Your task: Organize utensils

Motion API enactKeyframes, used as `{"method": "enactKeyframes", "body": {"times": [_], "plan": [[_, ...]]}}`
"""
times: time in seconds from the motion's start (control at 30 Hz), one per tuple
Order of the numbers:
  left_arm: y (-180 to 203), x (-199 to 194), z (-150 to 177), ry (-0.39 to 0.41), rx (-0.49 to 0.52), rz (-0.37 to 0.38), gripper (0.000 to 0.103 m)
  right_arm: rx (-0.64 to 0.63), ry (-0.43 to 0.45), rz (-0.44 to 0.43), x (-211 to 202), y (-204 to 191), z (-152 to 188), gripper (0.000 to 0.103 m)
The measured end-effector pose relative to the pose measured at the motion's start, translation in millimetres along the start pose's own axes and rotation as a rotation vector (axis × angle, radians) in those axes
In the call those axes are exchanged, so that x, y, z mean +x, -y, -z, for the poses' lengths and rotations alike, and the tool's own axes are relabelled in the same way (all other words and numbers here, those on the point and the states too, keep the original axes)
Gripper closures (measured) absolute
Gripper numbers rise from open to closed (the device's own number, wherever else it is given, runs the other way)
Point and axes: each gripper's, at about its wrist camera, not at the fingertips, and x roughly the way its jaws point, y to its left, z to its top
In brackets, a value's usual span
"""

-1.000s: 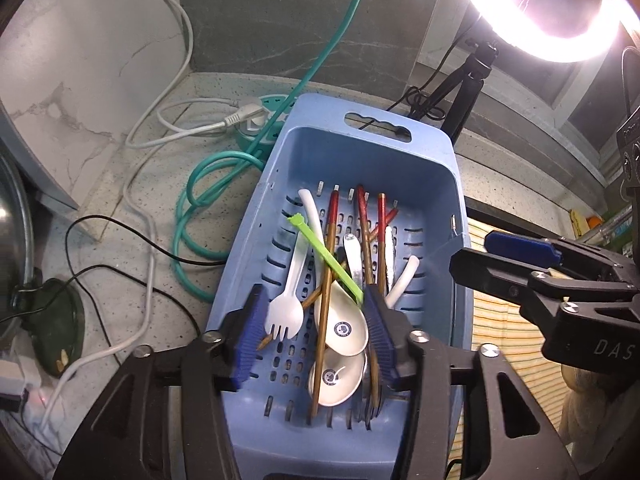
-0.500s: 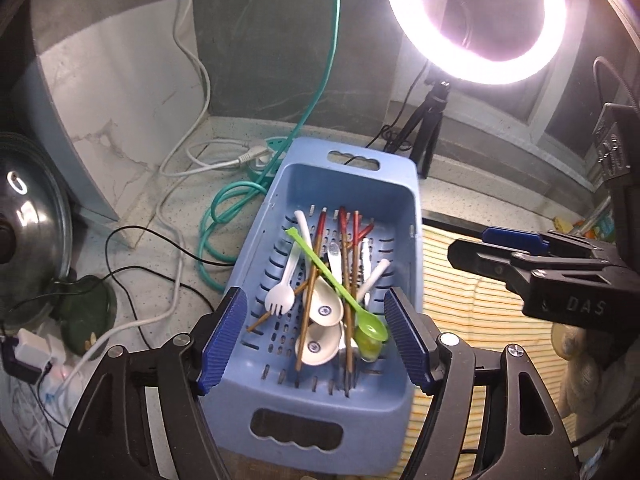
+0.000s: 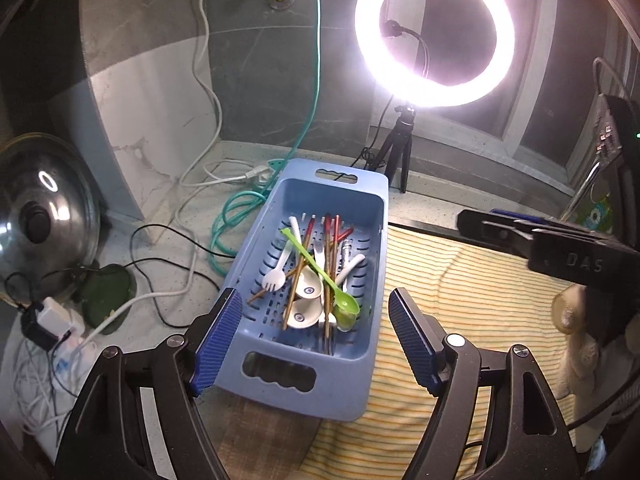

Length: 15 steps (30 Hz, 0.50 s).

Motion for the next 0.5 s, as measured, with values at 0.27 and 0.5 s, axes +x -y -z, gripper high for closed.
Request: {"method": "enactKeyframes", "body": {"times": [0.27, 0.5], "plan": [[8.9, -24.3, 7.6, 0.041, 0.003, -0.032, 0.023, -0.022, 0.106, 0.007, -46.6, -9.1, 9.0, 0.016], [19.2, -33.2, 10.2, 0.056, 0.016, -0.048, 0.023, -0.053, 0.118, 0.011, -57.7, -17.3, 12.0, 0.011]]}}
